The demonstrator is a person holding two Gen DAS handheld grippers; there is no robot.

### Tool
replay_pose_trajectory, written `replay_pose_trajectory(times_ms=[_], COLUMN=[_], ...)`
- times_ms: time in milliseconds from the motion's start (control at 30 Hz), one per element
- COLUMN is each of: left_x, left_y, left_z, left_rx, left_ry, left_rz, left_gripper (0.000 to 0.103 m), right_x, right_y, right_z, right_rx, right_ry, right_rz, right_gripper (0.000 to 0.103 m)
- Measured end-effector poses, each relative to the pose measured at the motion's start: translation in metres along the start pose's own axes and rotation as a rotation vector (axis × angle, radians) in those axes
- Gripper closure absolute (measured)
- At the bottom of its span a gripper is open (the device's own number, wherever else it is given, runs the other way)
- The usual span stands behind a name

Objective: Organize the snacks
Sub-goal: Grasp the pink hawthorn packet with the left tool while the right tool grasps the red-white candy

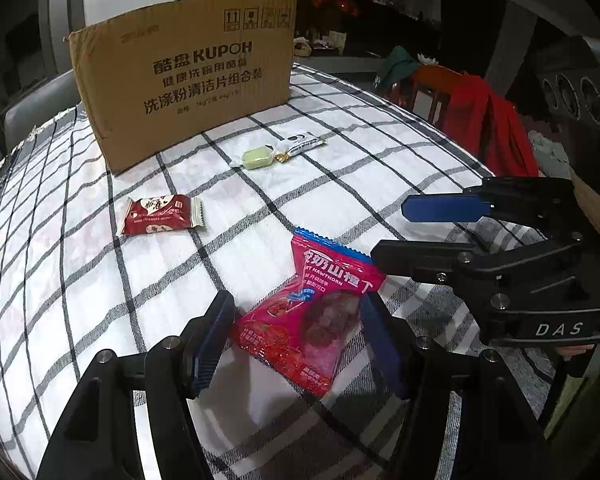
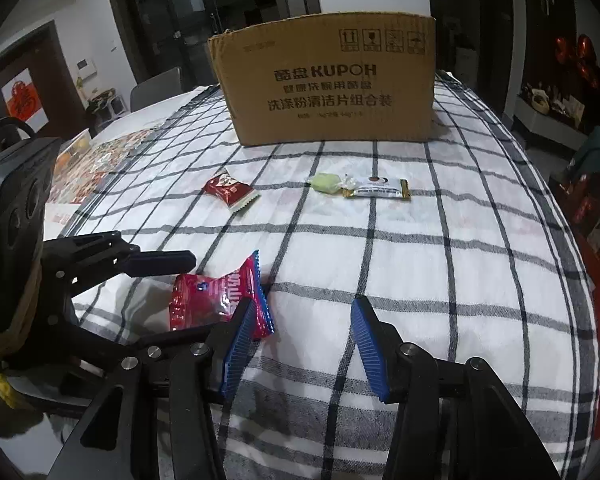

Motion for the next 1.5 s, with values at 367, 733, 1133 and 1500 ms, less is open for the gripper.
replay_pose_trajectory(times_ms=[367,733,1133,1500], left_x=[0.003,0.006,0.008,0.004], left_y=[0.005,-0.006,-0.055,-0.111], left_z=[-0.001,-0.018,-0.041,-0.039], left_rx=[-0.011,0.038,0.195,0.265], left_ry=[0.049,0.079,0.089,0.062], left_rz=[0.009,-0.075,-0.244,-0.454], left_gripper=[0.071,0.076,0.076,0.076], right_x=[-0.001,0.006,0.041,0.085], right_y=[0.002,-0.001,-0.031,-0.072], right_z=[-0.002,-0.007,0.007,0.047], right_rx=[-0.004,-0.002,0.035,0.176], right_ry=[0.008,0.029,0.018,-0.007], right_rz=[0.013,0.007,-0.175,-0.332], right_gripper=[0.053,0.053,0.053,0.055])
Point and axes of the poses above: each gripper's, at about its wrist camera, not at the fingertips, and z roughly the way its jaws point, y to its right, x to its top, the point moved 9 cm from there along z, roughly the way its jaws point, and after that the axes turned 10 degrees about x, right-handed, at the moved point
